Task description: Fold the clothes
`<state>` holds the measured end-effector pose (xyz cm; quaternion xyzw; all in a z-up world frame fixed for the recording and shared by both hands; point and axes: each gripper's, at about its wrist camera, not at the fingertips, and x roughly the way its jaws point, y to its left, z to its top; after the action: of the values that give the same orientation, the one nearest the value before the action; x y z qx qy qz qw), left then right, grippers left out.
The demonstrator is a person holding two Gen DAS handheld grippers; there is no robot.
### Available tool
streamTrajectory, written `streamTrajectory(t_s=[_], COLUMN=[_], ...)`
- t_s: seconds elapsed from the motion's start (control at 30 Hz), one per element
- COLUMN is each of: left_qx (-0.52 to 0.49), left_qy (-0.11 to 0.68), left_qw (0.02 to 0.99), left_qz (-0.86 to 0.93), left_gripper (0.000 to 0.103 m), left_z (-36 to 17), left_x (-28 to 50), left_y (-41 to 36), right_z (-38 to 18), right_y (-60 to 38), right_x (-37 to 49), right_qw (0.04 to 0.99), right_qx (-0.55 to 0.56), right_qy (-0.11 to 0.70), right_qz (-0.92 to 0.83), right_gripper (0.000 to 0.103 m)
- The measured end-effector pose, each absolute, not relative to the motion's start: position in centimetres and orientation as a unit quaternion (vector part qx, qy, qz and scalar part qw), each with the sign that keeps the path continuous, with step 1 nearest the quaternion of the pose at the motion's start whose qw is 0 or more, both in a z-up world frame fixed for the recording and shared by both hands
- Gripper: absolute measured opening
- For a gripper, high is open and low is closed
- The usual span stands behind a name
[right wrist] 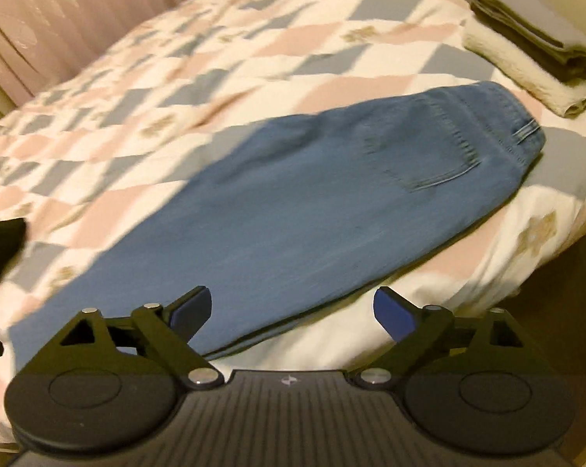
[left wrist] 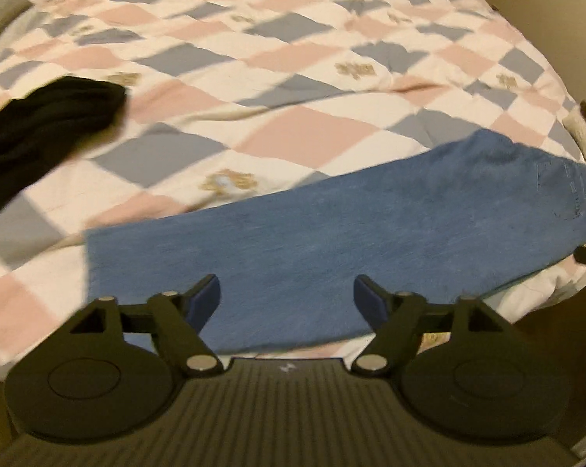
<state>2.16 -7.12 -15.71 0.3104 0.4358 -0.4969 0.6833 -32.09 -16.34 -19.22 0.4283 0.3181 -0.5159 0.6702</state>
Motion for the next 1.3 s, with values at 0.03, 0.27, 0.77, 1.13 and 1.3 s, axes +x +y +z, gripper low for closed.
streamTrajectory(t_s=[0.03,0.27,0.77,1.13,1.3], left_qx=[0.305,0.289,0.307,0.326,0.336], left_qy=[0.438,0.443,0.423,0.417,0.415], left_qw=[0.686,0.694,0.702,0.68,0.67], left_qz=[-0.495,-0.489,-0.484,-0.508,-0.517], left_gripper=[0.077,0.086,0.093,0.093,0.093], left_z=[-14.6,-10.7,-9.6,-10.0,-10.3], left_x=[2.4,3.2,1.3,-1.6,-2.7], left_y=[-6.1,-0.8,5.5,6.5,6.3], right_z=[-18.3,-12.6,-11.2,-11.8,-12.3], right_y=[-15.2,-9.5,-4.5,-2.1,-1.3], right_x=[-31.4,-29.2,-25.8,-28.4,-29.9], right_qw=[0.671,0.69,0.698,0.679,0.668], right_qx=[0.43,0.395,0.348,0.361,0.373], right_qy=[0.315,0.313,0.367,0.366,0.366], right_qz=[-0.515,-0.519,-0.506,-0.523,-0.53], right_gripper=[0.098,0.101,0.101,0.101,0.101])
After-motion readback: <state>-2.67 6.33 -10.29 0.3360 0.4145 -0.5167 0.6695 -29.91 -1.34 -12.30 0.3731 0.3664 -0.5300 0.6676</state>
